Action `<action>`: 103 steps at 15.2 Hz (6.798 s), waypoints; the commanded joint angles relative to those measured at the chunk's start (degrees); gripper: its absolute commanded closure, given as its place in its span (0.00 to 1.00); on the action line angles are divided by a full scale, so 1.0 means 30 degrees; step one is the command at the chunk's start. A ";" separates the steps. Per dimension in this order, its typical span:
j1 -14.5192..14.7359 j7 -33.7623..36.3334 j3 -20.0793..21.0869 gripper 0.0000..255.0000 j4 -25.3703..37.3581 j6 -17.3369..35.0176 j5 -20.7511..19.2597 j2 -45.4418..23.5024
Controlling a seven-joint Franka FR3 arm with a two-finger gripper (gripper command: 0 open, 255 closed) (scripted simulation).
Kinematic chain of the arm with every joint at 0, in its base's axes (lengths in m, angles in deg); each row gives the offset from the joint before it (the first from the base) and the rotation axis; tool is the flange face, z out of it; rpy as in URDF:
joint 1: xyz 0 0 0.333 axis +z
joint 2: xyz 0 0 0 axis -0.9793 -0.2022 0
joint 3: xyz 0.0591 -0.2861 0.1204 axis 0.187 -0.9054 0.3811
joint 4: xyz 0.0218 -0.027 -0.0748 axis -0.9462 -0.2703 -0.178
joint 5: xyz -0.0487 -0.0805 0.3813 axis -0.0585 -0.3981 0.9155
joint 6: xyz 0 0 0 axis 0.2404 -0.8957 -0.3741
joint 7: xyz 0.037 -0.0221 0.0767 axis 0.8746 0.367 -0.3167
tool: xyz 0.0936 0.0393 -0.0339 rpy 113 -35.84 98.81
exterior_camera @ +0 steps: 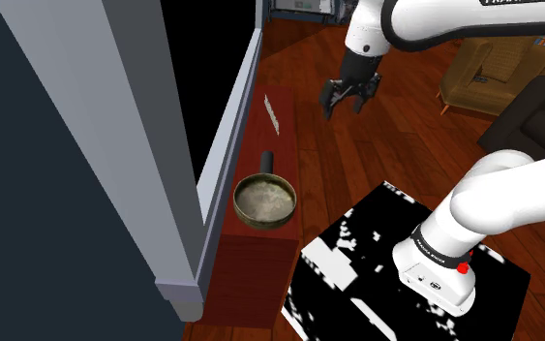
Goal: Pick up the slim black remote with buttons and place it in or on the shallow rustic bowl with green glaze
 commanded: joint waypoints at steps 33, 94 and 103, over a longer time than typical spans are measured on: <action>-0.2424 1.6168 0.7165 0.00 0.1223 1.2461 -0.0826 -1.3720; 0.0352 1.8667 0.9954 1.00 0.1355 0.7456 0.4020 -0.7404; 0.0295 1.8736 1.0103 1.00 0.1150 0.7872 0.3951 -0.7635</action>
